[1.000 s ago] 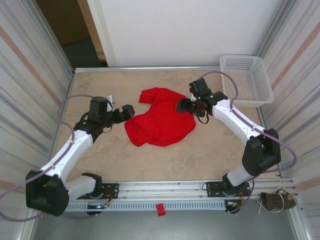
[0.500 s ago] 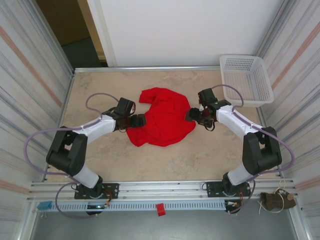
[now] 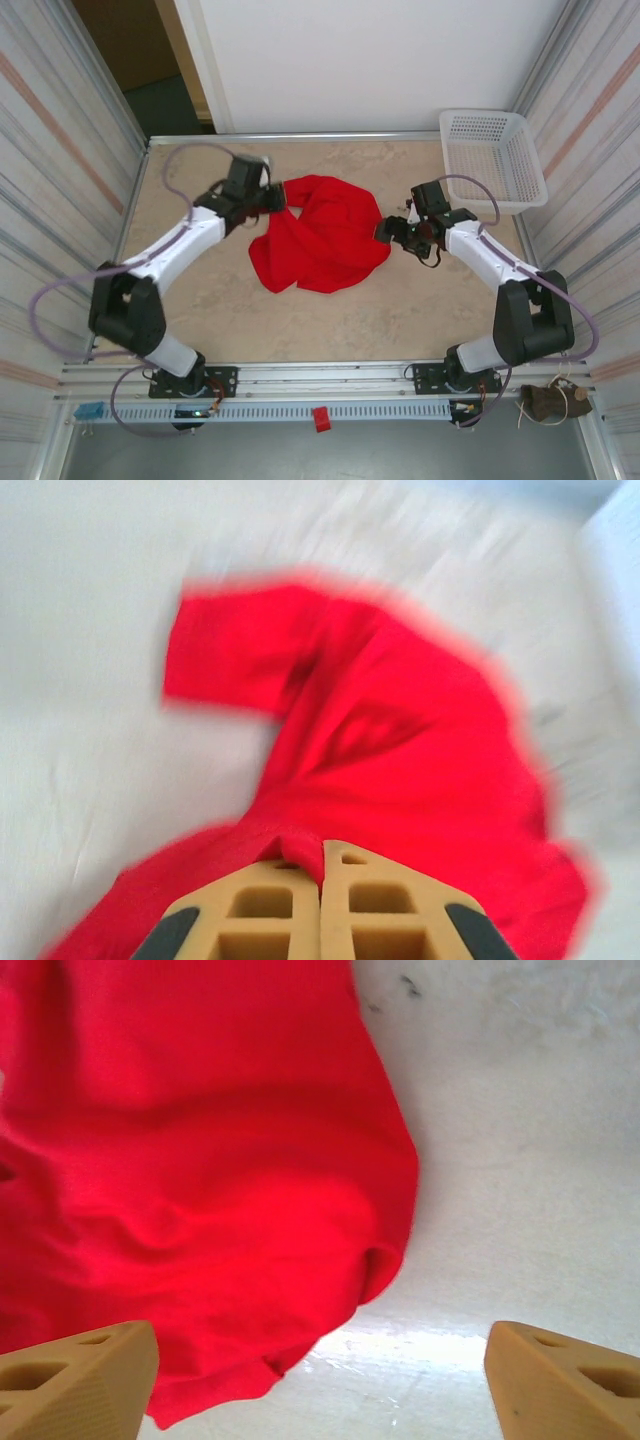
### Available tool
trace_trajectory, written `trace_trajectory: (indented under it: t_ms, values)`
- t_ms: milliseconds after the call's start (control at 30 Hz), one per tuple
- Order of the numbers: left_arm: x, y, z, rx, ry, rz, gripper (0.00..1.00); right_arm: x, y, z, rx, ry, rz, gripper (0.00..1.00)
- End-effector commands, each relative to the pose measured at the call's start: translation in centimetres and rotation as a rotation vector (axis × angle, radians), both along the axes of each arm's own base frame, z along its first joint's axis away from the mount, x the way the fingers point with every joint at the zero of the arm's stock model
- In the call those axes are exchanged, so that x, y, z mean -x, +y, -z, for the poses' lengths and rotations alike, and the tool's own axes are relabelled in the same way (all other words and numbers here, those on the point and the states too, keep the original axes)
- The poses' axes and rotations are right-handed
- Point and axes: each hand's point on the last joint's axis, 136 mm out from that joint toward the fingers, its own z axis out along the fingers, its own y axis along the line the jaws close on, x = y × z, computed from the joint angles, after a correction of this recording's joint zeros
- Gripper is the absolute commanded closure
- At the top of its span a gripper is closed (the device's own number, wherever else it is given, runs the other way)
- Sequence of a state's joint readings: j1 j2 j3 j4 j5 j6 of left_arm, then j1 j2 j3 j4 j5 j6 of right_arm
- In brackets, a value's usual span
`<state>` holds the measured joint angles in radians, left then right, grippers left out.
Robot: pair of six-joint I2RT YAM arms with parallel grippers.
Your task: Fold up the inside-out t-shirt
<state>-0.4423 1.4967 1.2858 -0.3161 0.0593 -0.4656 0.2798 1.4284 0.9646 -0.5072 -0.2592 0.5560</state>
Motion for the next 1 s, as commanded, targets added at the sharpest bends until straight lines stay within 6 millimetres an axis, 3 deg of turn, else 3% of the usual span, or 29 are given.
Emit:
trace_trajectory:
  t_ms: [0, 100, 300, 600, 767, 900, 967]
  values:
    - [1.7, 0.3, -13.2, 0.112, -0.246, 0.044, 1.00, -0.9, 1.6, -2.7, -0.084, -0.110, -0.076, 0.10]
    - [2.7, 0.2, -17.5, 0.165, -0.304, 0.069, 1.00, -1.1, 3.1, -4.1, -0.122, -0.197, -0.148, 0.10]
    - [4.2, 0.4, -21.4, 0.235, -0.375, 0.076, 1.00, 0.0, 5.9, -3.6, -0.131, -0.275, -0.278, 0.11]
    - [5.5, 1.8, -23.8, 0.217, -0.446, 0.051, 1.00, 2.9, 11.2, 1.4, -0.021, -0.210, -0.424, 0.11]
    - [5.8, 2.8, -25.1, 0.215, -0.478, 0.035, 1.00, 4.9, 12.1, 5.4, 0.106, -0.144, -0.483, 0.11]
    - [6.0, 3.5, -26.0, 0.214, -0.501, 0.022, 1.00, 4.9, 12.7, 7.7, 0.148, -0.117, -0.475, 0.12]
    - [6.1, 3.9, -26.2, 0.216, -0.506, 0.015, 1.00, 4.3, 13.4, 8.6, 0.148, -0.106, -0.471, 0.22]
